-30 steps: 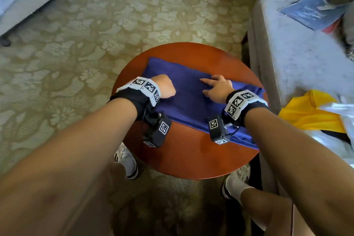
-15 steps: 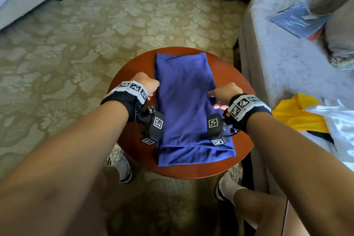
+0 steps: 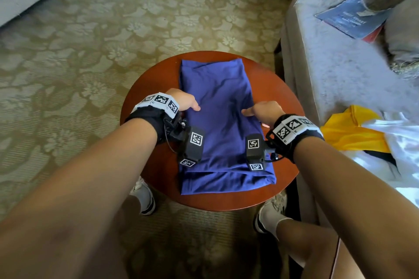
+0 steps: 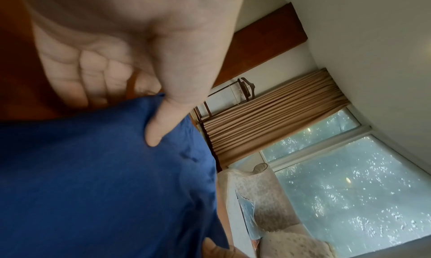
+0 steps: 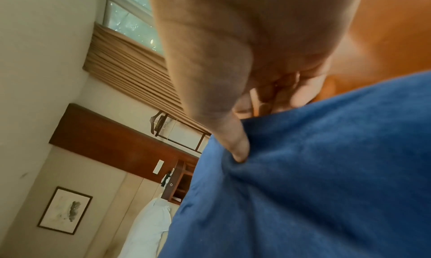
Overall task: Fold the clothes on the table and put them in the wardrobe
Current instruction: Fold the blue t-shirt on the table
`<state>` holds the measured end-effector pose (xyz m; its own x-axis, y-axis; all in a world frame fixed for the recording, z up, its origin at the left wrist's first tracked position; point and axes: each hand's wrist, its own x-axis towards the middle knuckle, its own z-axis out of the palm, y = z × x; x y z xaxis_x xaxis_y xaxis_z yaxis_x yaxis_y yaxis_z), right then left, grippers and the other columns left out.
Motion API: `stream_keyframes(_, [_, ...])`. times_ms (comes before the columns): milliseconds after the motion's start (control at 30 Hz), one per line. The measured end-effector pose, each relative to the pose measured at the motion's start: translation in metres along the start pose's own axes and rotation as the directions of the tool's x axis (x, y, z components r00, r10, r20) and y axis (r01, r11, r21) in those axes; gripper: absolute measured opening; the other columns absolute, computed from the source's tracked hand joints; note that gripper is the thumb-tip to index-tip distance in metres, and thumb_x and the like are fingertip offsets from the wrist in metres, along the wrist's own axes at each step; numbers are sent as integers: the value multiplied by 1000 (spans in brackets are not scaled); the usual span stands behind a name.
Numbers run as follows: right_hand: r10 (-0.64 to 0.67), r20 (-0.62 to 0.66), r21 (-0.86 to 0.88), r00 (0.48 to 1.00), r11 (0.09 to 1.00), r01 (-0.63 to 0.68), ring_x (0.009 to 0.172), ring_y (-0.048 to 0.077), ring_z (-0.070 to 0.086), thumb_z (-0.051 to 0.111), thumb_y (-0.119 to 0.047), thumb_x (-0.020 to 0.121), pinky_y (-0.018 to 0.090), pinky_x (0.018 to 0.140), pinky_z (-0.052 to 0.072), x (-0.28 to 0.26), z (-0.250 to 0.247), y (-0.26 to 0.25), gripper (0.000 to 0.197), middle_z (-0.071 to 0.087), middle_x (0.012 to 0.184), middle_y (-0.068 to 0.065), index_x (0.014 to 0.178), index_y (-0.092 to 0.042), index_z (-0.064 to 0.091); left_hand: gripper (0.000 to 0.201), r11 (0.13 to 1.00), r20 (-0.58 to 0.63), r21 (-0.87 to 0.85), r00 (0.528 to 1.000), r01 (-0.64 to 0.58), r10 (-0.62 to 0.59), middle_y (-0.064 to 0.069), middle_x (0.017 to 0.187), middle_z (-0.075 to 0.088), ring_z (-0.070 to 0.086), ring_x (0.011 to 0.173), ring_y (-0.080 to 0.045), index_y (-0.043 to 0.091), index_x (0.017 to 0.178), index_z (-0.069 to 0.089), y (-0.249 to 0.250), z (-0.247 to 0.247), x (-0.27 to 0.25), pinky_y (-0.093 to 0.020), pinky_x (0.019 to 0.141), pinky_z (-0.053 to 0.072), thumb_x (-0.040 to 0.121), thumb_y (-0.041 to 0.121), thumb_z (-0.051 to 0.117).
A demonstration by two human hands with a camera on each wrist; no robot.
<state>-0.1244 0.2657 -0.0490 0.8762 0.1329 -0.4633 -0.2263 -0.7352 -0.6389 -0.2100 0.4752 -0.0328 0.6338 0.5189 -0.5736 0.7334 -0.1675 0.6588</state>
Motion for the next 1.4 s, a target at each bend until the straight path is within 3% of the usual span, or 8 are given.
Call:
stream_keyframes(167, [-75, -84, 242, 994, 966, 93, 97, 34, 67, 68, -20, 82, 47, 89, 55, 4, 1, 1, 11, 69, 95, 11, 87, -10, 65, 57, 980, -22, -197, 999, -32, 28, -16, 110, 66, 67, 95, -36, 2, 119, 56, 0, -6, -6, -48, 86, 55, 70, 20, 80])
stream_keyframes(333, [-254, -147, 304, 956, 908, 288, 104, 18, 61, 60, -5, 90, 32, 95, 50, -16, -9, -5, 59, 63, 113, -1, 143, -28, 46, 56, 952, -149, -239, 976, -191, 159, -2, 112, 54, 55, 96, -22, 12, 123, 51, 5, -16, -24, -40, 83, 54, 75, 8, 79])
stream_keyframes(467, [-314, -159, 330, 936, 876, 350, 108, 16, 57, 44, 20, 82, 18, 83, 49, -38, -21, -14, 59, 62, 112, 1, 125, -13, 65, 52, 939, -125, -145, 947, -312, 295, -9, 110, 59, 60, 101, -24, 11, 121, 64, 8, -27, -38, -37, 91, 53, 73, -9, 73])
stream_keyframes(633, [-327, -203, 297, 923, 878, 376, 99, 11, 56, 47, 18, 75, 2, 62, 45, -58, -37, -23, 59, 65, 107, -2, 117, -15, 71, 53, 927, -206, 61, 904, -370, 374, -10, 126, 61, 56, 118, -25, 11, 125, 63, 17, -36, -63, -25, 90, 45, 76, -8, 72])
stream_keyframes(833, [-368, -285, 270, 885, 855, 442, 102, 11, 67, 74, -5, 71, 28, 98, 51, -78, -55, -31, 37, 74, 99, -8, 92, -36, 77, 33, 902, -280, 142, 858, -407, 431, -13, 112, 69, 62, 96, -21, 7, 113, 70, 28, -49, -94, -22, 77, 43, 82, -4, 67])
stream_keyframes(967, [-429, -340, 69, 837, 876, 477, 89, 12, 60, 80, -14, 75, 27, 94, 51, -89, -70, -36, 51, 59, 80, -9, 124, -24, 69, 26, 849, -302, 273, 797, -453, 523, -12, 111, 69, 63, 103, -27, 10, 108, 72, 34, -60, -111, -22, 75, 41, 86, 2, 63])
stream_keyframes(1200, [-340, -382, 181, 859, 884, 430, 83, 18, 72, 89, -32, 52, 40, 85, 59, -111, -87, -38, 25, 75, 76, -6, 74, -29, 79, 21, 792, -198, 227, 769, -567, 608, -10, 109, 66, 61, 104, -28, 12, 109, 65, 35, -76, -127, -31, 84, 46, 88, 11, 66])
stream_keyframes(1400, [-385, -340, 278, 858, 831, 482, 81, 20, 62, 76, -17, 77, 37, 79, 55, -126, -96, -45, 8, 68, 74, -2, 73, -19, 70, 6, 767, -129, 93, 756, -635, 642, -3, 86, 54, 50, 79, -21, 16, 99, 51, 40, -82, -140, -30, 65, 44, 95, 13, 53])
